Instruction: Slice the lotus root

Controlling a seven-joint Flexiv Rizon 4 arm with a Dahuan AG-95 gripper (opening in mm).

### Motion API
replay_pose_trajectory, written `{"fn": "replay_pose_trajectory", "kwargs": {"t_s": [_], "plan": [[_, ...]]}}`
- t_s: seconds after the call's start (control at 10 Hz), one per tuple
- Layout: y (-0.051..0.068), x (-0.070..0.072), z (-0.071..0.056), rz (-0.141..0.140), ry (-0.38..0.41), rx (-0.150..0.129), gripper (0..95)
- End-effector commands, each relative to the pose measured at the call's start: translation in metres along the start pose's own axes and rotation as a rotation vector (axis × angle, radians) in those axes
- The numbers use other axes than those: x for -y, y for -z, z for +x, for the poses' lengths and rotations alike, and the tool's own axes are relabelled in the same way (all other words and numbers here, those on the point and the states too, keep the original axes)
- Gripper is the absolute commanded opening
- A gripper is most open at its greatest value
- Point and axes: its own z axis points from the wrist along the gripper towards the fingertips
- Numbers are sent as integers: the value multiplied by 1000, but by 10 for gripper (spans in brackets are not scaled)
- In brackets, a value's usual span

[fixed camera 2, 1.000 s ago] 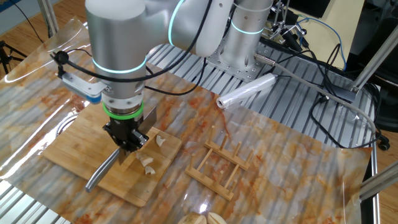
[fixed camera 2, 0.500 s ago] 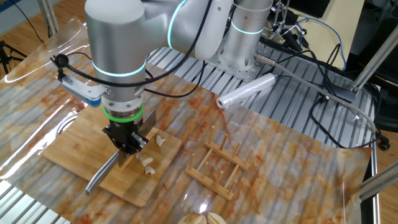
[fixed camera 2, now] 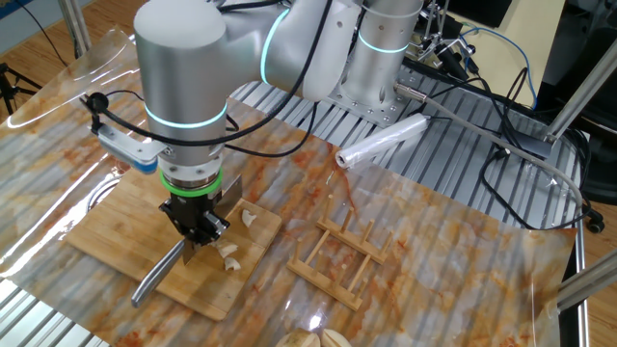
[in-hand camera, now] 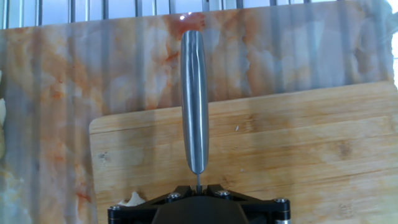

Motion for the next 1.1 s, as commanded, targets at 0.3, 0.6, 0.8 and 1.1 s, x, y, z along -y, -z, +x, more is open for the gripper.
{"fn": "replay_pose_trajectory", "kwargs": {"t_s": [0.3,0.6,0.8,1.1], "plan": [[10,-4,1,-23,-41,-16,0],[21,-6,-3,-9,-37,-22,0],[30,-9,-8,0,-43,-26,0],[37,-5,-17,5,-33,-38,0]]}}
